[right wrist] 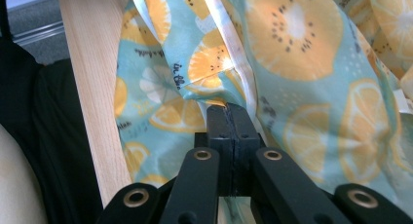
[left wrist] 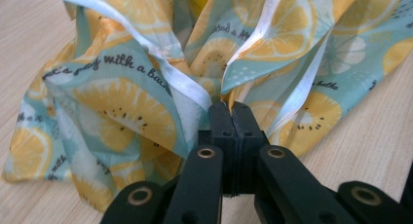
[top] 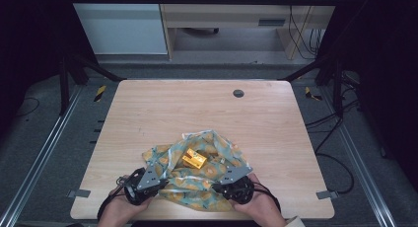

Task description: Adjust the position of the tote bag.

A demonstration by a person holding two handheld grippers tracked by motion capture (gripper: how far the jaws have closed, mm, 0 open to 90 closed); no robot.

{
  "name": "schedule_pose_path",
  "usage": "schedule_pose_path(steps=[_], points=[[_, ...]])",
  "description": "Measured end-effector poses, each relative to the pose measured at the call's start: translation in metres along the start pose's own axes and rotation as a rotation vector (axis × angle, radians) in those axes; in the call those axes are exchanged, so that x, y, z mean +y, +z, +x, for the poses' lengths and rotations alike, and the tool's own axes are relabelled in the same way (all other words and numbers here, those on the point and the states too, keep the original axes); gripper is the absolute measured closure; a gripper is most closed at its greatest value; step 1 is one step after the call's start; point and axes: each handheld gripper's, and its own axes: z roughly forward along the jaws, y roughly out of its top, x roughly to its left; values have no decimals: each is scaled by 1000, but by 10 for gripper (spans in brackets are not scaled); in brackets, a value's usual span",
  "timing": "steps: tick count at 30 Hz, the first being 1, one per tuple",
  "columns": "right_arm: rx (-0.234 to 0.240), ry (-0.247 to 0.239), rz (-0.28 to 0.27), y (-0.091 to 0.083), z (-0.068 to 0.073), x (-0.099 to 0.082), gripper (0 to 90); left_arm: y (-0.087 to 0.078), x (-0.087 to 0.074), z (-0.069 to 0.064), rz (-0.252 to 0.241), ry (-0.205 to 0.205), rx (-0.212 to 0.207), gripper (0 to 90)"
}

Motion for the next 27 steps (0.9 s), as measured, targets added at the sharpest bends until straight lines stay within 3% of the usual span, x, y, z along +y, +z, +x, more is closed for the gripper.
schedule_pose_path(steps=[8, 15, 18, 20, 27], points=[[-10, -11, 42, 1, 0, -3, 900, 0, -4, 5, 11, -53, 11, 900], [-2, -9, 70, 1, 1, -5, 900, 0, -7, 5, 50, -63, 23, 900], [-4, -1, 68, 0, 1, -5, 900, -2, -8, 4, 43, -76, 20, 900], [-10, 0, 48, -3, 1, -3, 864, -2, -8, 3, 44, -74, 22, 900], [-47, 11, -13, -25, -3, 4, 615, -1, -9, 2, 64, -60, 33, 900]])
